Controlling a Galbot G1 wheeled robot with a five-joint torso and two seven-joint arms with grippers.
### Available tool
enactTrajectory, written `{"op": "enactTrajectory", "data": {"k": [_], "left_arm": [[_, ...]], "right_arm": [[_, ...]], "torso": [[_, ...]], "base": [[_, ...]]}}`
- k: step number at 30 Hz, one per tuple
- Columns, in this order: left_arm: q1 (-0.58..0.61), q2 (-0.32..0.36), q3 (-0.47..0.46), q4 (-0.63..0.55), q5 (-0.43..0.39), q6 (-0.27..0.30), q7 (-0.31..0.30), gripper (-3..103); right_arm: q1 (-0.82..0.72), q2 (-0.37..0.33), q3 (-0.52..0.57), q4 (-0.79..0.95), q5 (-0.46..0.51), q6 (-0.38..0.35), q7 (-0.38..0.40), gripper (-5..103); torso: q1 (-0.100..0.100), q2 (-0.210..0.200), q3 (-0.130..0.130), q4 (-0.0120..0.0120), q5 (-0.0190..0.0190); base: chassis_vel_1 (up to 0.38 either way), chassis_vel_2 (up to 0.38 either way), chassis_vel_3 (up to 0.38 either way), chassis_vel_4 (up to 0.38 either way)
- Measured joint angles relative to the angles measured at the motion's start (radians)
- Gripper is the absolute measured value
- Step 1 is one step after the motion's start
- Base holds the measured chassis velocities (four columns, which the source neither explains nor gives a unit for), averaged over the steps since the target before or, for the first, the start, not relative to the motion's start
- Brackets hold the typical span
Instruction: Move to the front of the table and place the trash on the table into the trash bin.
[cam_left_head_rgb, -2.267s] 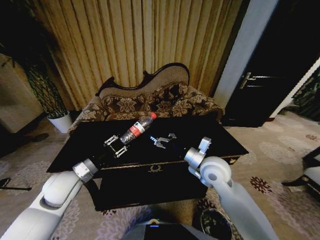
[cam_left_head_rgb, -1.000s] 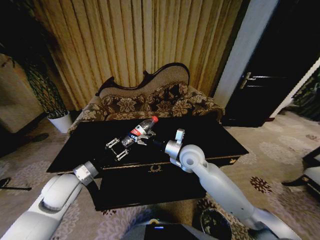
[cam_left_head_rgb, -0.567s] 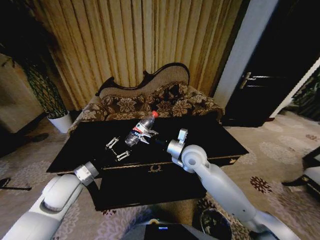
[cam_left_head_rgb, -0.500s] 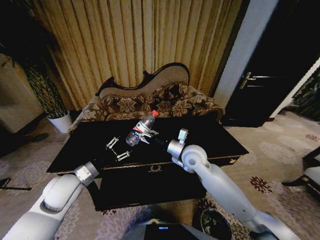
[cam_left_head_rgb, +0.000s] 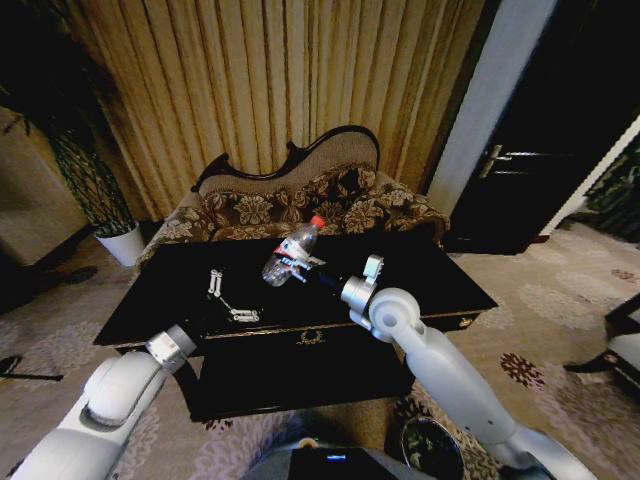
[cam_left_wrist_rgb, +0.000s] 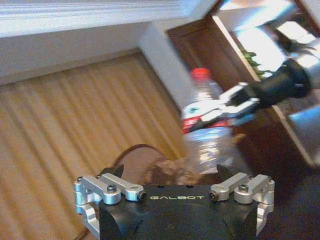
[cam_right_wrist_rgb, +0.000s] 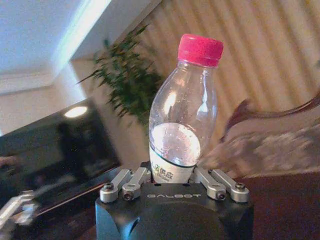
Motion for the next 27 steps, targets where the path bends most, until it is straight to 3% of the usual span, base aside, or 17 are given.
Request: {"op": "enactTrajectory", "data": {"k": [5,8,9,12,13,15,17,19,20,23,27], "left_arm": [[0.016,-0.04,-0.05,-0.002,-0.033,0.007,-0.059,100],[0.011,-0.094,-0.064,-0.005,-0.048,0.067,-0.222,100],[0.011,-0.094,-0.064,-0.005,-0.048,0.067,-0.222,100],[-0.006,-0.125,-0.067,-0.012,-0.073,0.172,-0.378,100],[-0.006,-0.125,-0.067,-0.012,-0.073,0.172,-0.378,100],[-0.01,-0.143,-0.083,-0.026,-0.095,0.272,-0.492,100],[-0.01,-0.148,-0.089,-0.031,-0.109,0.3,-0.525,100],[-0.006,-0.16,-0.114,-0.046,-0.158,0.36,-0.615,100],[-0.006,-0.16,-0.114,-0.046,-0.158,0.36,-0.615,100],[-0.003,-0.17,-0.143,-0.052,-0.179,0.388,-0.642,100],[-0.003,-0.17,-0.15,-0.052,-0.186,0.391,-0.641,100]], "right_arm": [[-0.035,0.0,0.072,-0.006,-0.074,0.023,0.0,28],[-0.083,0.0,0.129,-0.006,-0.166,0.04,-0.001,28],[-0.083,0.0,0.129,-0.006,-0.166,0.04,-0.001,28],[-0.142,0.013,0.172,-0.007,-0.302,0.047,-0.001,28],[-0.142,0.013,0.172,-0.007,-0.302,0.047,-0.001,28],[-0.192,0.024,0.204,-0.002,-0.404,0.055,-0.001,28],[-0.208,0.026,0.214,0.003,-0.435,0.058,-0.001,28],[-0.252,0.033,0.255,0.02,-0.547,0.082,-0.002,28],[-0.252,0.033,0.255,0.02,-0.547,0.082,-0.002,28],[-0.267,0.039,0.296,0.004,-0.681,0.122,-0.002,28],[-0.272,0.04,0.327,-0.012,-0.71,0.135,-0.002,28]], "torso": [[0.0,0.0,0.0,0.0004,0.0001],[0.0,0.0,0.0,0.0004,-0.0001],[0.0,0.0,0.0,0.0004,-0.0001],[0.0,0.0,0.0,0.0001,0.0],[0.0,0.0,0.0,0.0001,0.0],[0.0,0.0,0.0,0.0004,0.0],[0.0,0.0,0.0,0.0004,0.0001],[0.0,0.0,0.0,0.0,-0.0001],[0.0,0.0,0.0,0.0,-0.0001],[0.0,0.0,0.0,0.0005,0.0],[0.0,0.0,0.0,0.0004,0.0]], "base": [[0.0,0.0,0.0,0.0],[0.0,0.0,0.0,0.0],[0.0,0.0,0.0,0.0],[0.0,0.0,0.0,0.0],[0.0,0.0,0.0,0.0],[0.0,0.0,0.0,0.0],[0.0,0.0,0.0,0.0],[0.0,0.0,0.0,0.0],[0.0,0.0,0.0,0.0],[0.0,0.0,0.0,0.0],[0.0,0.0,0.0,0.0]]}}
